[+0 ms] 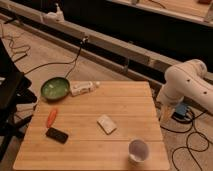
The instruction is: Pick up the ceramic bowl
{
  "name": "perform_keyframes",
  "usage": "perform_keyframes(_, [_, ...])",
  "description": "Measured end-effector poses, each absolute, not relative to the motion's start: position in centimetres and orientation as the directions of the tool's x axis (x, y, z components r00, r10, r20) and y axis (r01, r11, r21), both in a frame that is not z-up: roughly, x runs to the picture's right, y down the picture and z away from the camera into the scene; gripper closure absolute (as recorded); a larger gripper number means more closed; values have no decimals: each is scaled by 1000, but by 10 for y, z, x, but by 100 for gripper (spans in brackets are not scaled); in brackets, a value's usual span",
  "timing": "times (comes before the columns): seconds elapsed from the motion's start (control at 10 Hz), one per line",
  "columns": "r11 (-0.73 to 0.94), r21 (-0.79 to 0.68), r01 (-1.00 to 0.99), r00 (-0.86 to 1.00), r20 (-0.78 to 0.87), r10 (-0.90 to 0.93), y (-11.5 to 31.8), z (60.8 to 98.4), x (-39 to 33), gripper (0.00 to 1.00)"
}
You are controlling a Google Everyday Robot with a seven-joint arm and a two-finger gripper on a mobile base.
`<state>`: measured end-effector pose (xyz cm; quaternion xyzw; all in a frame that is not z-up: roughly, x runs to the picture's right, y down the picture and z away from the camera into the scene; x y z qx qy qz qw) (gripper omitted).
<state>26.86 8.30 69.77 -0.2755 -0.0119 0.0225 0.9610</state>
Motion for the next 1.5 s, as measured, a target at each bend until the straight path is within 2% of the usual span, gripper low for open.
perform_keyframes(0.5, [889,-431,155,944,331,-5,13,719,135,35])
perform_keyframes(0.7, [891,-407,202,909,416,-16,10,716,91,35])
perform_keyframes(1.2, [887,-410,210,902,430,-15,12,716,84,35])
perform_keyframes(1.5, [871,-411,269,867,497,-34,21,728,43,35])
